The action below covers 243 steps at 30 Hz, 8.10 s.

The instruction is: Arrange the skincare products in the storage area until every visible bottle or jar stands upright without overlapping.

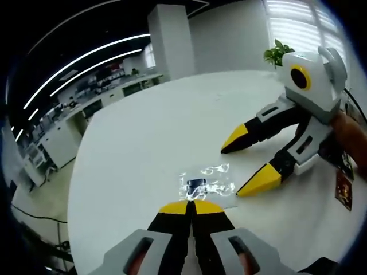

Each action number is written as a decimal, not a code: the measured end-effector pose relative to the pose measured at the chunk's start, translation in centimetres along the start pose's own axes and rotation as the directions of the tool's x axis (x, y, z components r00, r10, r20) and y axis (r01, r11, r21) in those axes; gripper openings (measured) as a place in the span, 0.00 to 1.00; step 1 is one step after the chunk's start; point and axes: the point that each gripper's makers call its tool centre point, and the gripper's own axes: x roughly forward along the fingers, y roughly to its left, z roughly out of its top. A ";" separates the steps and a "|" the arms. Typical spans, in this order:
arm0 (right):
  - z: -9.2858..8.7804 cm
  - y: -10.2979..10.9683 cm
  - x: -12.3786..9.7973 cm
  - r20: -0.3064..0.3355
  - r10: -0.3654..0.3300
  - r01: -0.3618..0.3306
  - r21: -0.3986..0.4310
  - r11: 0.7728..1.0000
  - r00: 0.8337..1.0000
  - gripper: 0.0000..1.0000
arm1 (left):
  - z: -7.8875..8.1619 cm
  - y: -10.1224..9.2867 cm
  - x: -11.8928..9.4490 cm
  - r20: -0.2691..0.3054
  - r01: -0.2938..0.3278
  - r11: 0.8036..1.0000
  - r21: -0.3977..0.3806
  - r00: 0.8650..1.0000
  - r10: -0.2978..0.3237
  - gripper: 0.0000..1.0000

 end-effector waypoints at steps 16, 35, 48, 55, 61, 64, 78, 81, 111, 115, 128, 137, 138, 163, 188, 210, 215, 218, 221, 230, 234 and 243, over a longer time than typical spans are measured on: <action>0.3 1.8 0.4 0.012 0.049 -0.050 0.020 0.999 0.999 0.32 | 0.2 -0.4 0.2 0.014 -0.026 0.999 -0.020 1.000 0.027 0.00; 1.5 1.2 -0.2 0.104 0.053 -0.065 0.116 0.991 0.993 0.14 | 0.4 -1.0 0.3 0.032 -0.038 0.999 -0.014 0.999 0.038 0.00; 3.0 -0.3 0.4 0.170 0.038 -0.066 0.161 0.985 0.985 0.02 | 0.4 -1.0 0.3 0.043 -0.028 1.000 -0.001 0.999 0.028 0.00; 3.8 0.4 0.8 0.192 0.074 -0.108 0.178 0.978 0.979 0.01 | 0.5 -1.1 0.3 0.054 -0.014 1.000 -0.007 0.998 0.014 0.00; 2.7 1.1 1.2 0.145 0.106 -0.132 0.184 0.974 0.984 0.05 | 0.6 -0.2 0.6 0.050 -0.023 1.000 0.001 0.998 0.023 0.00; 2.5 1.6 1.0 0.140 0.103 -0.128 0.178 0.976 0.985 0.05 | 0.6 0.1 0.6 0.053 -0.022 1.000 -0.010 0.998 0.023 0.00; 3.6 1.0 -0.2 0.128 0.042 -0.048 0.050 0.998 0.991 0.00 | 1.3 -1.0 -0.5 0.095 0.007 0.988 0.154 0.995 -0.022 0.04; 3.8 0.9 -0.4 0.111 0.029 -0.027 -0.021 0.999 0.993 0.00 | 1.6 -0.4 -1.0 0.116 -0.049 0.967 0.251 0.993 0.020 0.12; 4.4 4.5 -6.9 0.041 0.007 0.006 -0.302 0.953 0.999 0.00 | 6.1 -3.5 -4.9 0.338 0.169 0.931 0.324 0.899 -0.280 0.26; 4.2 4.7 -7.9 0.010 -0.009 0.012 -0.370 0.929 1.000 0.00 | 6.4 -4.4 -5.4 0.358 0.225 0.921 0.319 0.871 -0.337 0.26; 3.3 5.7 -9.3 -0.033 0.040 -0.051 -0.454 0.889 0.999 0.00 | 6.2 -9.1 -7.2 0.357 0.359 0.846 0.394 0.788 -0.501 0.10; 2.7 5.9 -9.5 -0.037 0.074 -0.083 -0.436 0.896 0.997 0.00 | 5.9 -10.2 -7.3 0.345 0.413 0.825 0.386 0.764 -0.544 0.05; 2.8 5.7 -9.7 -0.031 0.069 -0.076 -0.439 0.895 0.997 0.00 | 6.0 -10.2 -7.4 0.350 0.415 0.827 0.380 0.763 -0.544 0.02; 4.7 3.7 -11.3 0.132 0.039 0.006 -0.327 0.945 0.991 0.23 | 7.5 -10.6 -9.4 0.433 0.535 0.816 0.221 0.695 -0.573 0.00; 4.3 5.1 -14.3 0.197 0.034 0.024 -0.287 0.958 0.980 0.01 | 7.8 -12.8 -10.3 0.459 0.709 0.691 0.140 0.572 -0.679 0.00; 0.8 5.9 -15.8 0.073 0.010 0.004 -0.182 0.983 0.997 0.00 | 5.8 -15.7 -7.7 0.314 0.684 0.710 0.170 0.645 -0.697 0.00; -0.5 6.1 -16.2 0.033 0.012 -0.007 -0.136 0.991 0.999 0.00 | 5.0 -16.6 -6.9 0.263 0.696 0.698 0.168 0.651 -0.712 0.00; -1.1 6.2 -16.3 0.013 0.013 -0.011 -0.125 0.992 1.000 0.00 | 4.6 -17.0 -6.7 0.241 0.694 0.699 0.172 0.658 -0.713 0.00; -1.6 6.2 -16.3 -0.003 0.006 -0.006 -0.118 0.993 1.000 0.00 | 4.3 -17.3 -6.5 0.227 0.694 0.698 0.174 0.662 -0.714 0.00; -2.9 5.5 -15.9 -0.035 -0.013 0.009 -0.121 0.993 0.999 0.00 | 3.8 -17.8 -5.3 0.187 0.669 0.721 0.183 0.696 -0.693 0.00; -3.5 5.3 -15.5 -0.063 -0.048 0.035 -0.187 0.982 0.997 0.00 | 3.6 -17.8 -4.8 0.169 0.650 0.733 0.198 0.714 -0.679 0.00; -4.5 4.8 -14.9 -0.105 -0.073 0.047 -0.232 0.971 0.992 0.00 | 2.8 -18.0 -3.1 0.122 0.605 0.764 0.224 0.761 -0.638 0.00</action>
